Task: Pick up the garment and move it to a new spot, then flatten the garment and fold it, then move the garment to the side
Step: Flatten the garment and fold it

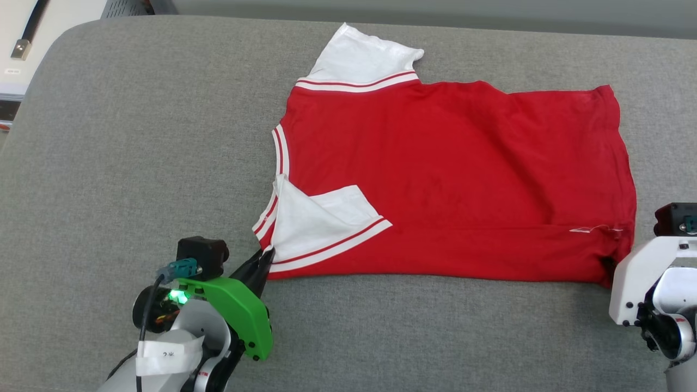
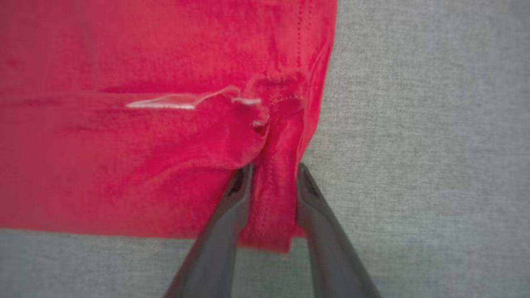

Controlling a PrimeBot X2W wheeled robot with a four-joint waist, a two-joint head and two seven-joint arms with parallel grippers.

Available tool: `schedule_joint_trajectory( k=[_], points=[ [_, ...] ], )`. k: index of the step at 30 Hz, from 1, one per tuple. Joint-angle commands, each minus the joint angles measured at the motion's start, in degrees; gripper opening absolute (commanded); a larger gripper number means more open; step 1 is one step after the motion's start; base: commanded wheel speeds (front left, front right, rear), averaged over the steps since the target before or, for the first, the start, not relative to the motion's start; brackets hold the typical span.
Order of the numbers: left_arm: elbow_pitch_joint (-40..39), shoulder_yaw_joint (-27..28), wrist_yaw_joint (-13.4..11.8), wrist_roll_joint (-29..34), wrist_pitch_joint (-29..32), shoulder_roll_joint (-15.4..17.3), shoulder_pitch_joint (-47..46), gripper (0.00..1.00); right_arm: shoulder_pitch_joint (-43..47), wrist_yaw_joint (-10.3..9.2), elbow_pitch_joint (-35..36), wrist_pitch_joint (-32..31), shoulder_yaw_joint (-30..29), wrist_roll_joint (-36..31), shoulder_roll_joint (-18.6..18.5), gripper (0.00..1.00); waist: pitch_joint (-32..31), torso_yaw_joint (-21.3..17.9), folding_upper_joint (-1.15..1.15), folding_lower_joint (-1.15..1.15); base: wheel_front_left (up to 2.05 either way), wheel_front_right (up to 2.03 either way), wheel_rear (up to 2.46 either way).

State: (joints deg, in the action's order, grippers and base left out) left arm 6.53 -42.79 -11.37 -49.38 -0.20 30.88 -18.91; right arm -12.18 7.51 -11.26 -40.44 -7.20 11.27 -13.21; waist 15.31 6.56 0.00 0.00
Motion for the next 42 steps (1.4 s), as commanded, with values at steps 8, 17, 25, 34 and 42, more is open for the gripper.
schedule_joint_trajectory(
  k=[8, 17, 25, 34, 42],
  points=[
    [2.06, -0.88, -0.50, 0.21, 1.11, 1.10, 0.10, 0.00, 0.98, -0.02, -2.92, 0.46, 1.10, 0.65, 0.01, 0.00, -2.50, -0.93, 0.00, 0.00, 0.00, 0.00, 0.00],
    [3.31, -1.16, -0.41, -0.87, 1.54, 2.06, 2.25, 0.00, 3.26, -0.02, 0.40, -1.50, 1.37, 3.04, -2.84, 0.00, -7.34, -1.61, 0.00, 0.00, 0.00, 0.00, 0.00],
    [2.31, -2.49, -0.14, -3.72, 5.32, 4.07, 6.84, 0.00, 8.58, -0.02, 7.20, -6.61, 1.67, 8.39, -5.63, 0.00, -10.39, -2.02, 0.00, 0.00, 0.00, 0.00, 0.00],
    [0.30, -2.75, -0.90, -5.08, 6.41, 5.23, 9.47, 0.00, 15.03, -0.02, 12.86, -12.35, -1.92, 8.90, -5.11, 0.00, -9.37, -2.26, 0.00, 0.00, 0.00, 0.00, 0.00],
    [3.35, -3.83, 0.42, -5.11, 6.62, 3.08, 8.21, 0.00, 14.57, -0.02, 10.38, -9.53, -2.47, 8.04, -2.81, 0.00, -7.36, -2.40, 0.00, 0.00, 0.00, 0.00, 0.00]
  ],
)
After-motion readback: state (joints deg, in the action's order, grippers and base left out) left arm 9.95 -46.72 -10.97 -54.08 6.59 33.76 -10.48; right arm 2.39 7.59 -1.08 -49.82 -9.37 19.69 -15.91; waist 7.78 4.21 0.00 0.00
